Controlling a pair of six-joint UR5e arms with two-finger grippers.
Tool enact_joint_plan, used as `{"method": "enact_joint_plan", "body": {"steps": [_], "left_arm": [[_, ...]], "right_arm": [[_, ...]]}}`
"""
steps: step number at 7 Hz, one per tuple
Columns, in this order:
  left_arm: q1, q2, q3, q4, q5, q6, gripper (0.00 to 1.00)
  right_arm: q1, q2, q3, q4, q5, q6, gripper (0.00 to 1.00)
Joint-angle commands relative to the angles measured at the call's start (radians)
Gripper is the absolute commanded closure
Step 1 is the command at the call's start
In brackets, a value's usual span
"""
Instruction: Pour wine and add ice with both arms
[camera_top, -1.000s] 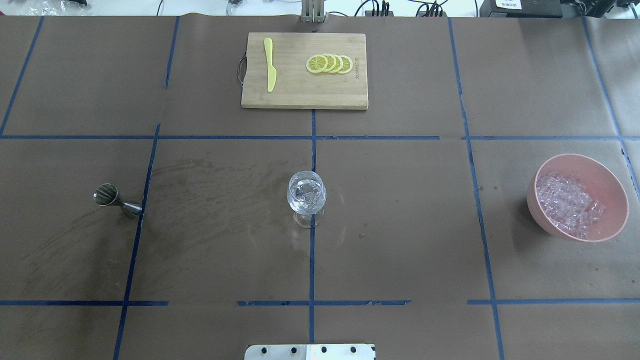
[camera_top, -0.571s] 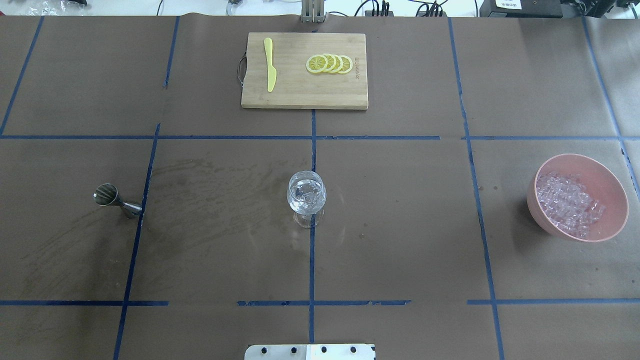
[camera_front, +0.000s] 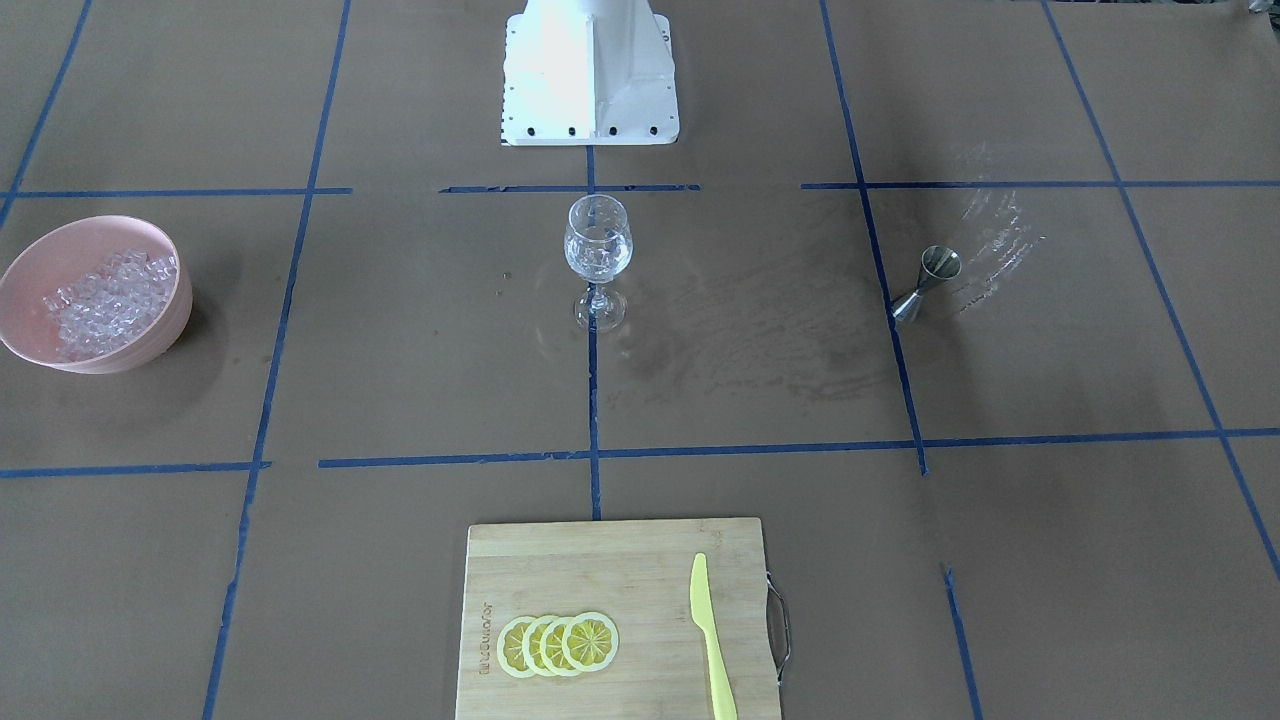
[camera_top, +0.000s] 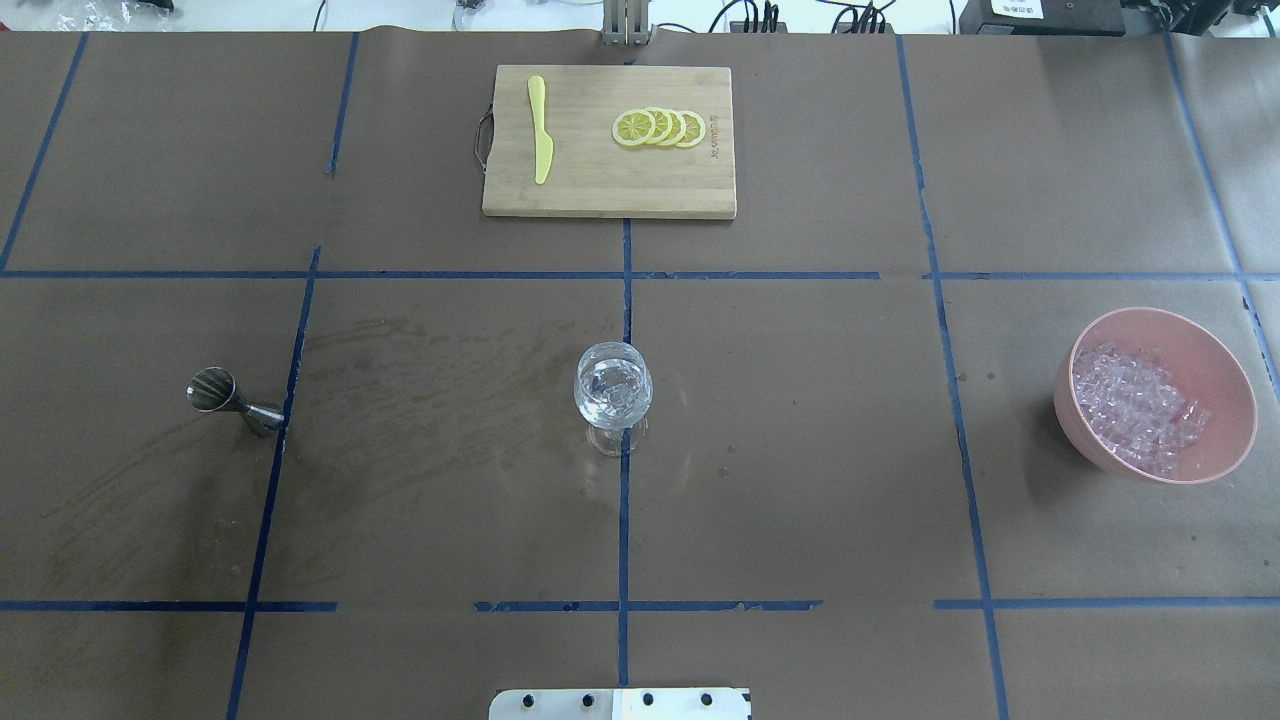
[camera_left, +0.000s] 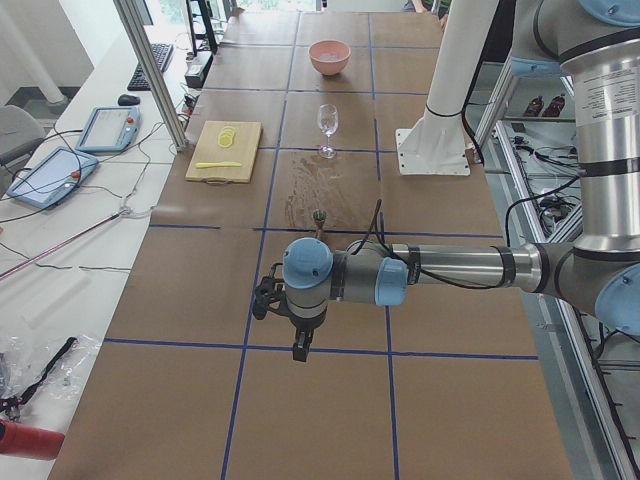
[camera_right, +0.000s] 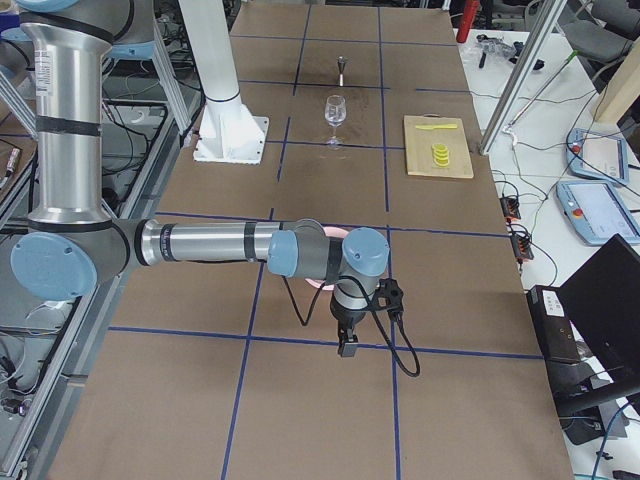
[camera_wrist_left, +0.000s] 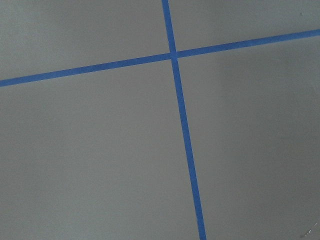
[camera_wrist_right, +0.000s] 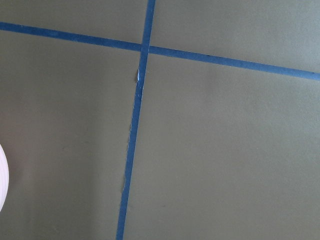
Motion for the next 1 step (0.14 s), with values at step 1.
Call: {"method": "enact_joint_plan", "body": {"steps": [1], "left_arm": [[0.0,-0.001,0.001,0.0,0.001,0.0,0.0]], "right_arm": [[0.0,-0.003,-0.001,-0.002,0.002,0.0,0.0]]}}
